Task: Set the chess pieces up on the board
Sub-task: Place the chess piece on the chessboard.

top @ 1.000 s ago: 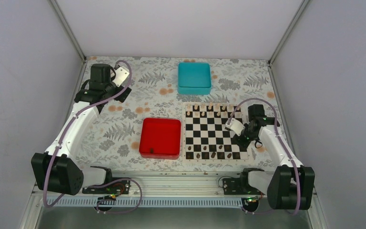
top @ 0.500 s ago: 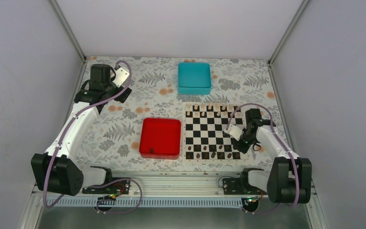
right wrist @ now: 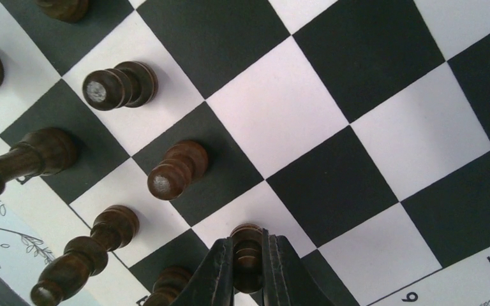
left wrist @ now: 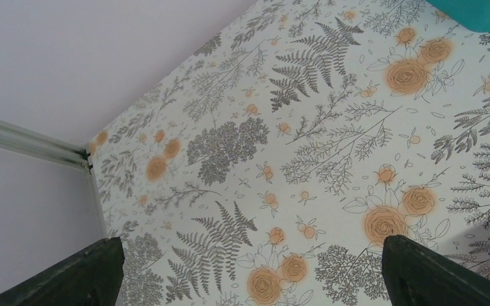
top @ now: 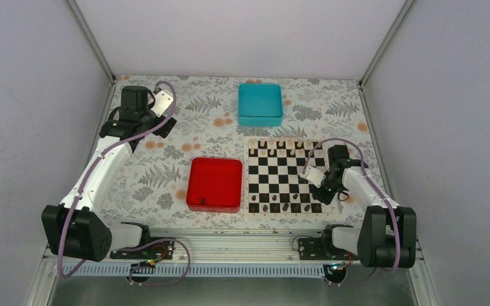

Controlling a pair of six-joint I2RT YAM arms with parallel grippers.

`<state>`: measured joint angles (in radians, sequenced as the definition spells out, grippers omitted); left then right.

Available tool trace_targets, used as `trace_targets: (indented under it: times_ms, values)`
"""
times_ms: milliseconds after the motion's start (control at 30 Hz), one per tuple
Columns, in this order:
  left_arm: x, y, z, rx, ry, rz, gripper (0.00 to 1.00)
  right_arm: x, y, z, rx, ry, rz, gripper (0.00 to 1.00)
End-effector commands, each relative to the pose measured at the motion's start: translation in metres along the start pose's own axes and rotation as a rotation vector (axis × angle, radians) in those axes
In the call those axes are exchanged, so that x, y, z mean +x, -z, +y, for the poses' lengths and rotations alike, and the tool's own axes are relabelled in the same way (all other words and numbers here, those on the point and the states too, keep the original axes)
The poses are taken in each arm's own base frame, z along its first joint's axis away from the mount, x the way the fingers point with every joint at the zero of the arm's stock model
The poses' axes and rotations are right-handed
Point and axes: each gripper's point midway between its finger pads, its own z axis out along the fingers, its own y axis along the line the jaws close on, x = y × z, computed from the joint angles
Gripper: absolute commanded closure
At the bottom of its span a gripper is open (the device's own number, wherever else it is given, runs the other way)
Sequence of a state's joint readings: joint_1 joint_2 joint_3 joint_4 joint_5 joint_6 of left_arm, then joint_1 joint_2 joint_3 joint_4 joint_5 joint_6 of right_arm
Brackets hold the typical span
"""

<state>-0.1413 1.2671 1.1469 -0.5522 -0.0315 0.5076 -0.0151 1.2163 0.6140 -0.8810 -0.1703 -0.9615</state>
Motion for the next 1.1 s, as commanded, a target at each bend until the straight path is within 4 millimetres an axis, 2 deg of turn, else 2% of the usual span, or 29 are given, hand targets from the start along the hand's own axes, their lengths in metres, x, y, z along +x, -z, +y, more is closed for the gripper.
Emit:
trace_targets:
  times_ms: [0, 733, 933, 1067]
  values:
    - [0.002, 0.001, -0.001, 0.007, 0.014, -0.008, 0.0, 0.001, -0.003, -0.002, 0.0, 0.004, -0.004, 0.96]
    - [0.002, 0.001, -0.002, 0.012, 0.012, -0.01, 0.0, 0.001, -0.005, -0.001, -0.017, 0.007, 0.004, 0.96]
    - [0.003, 0.0, -0.002, 0.013, 0.011, -0.005, 0.0, 0.0, -0.002, -0.004, -0.003, 0.006, 0.004, 0.76]
    - [0.003, -0.001, -0.003, 0.014, 0.012, -0.005, 0.0, -0.003, 0.005, -0.006, 0.009, 0.011, -0.003, 0.7]
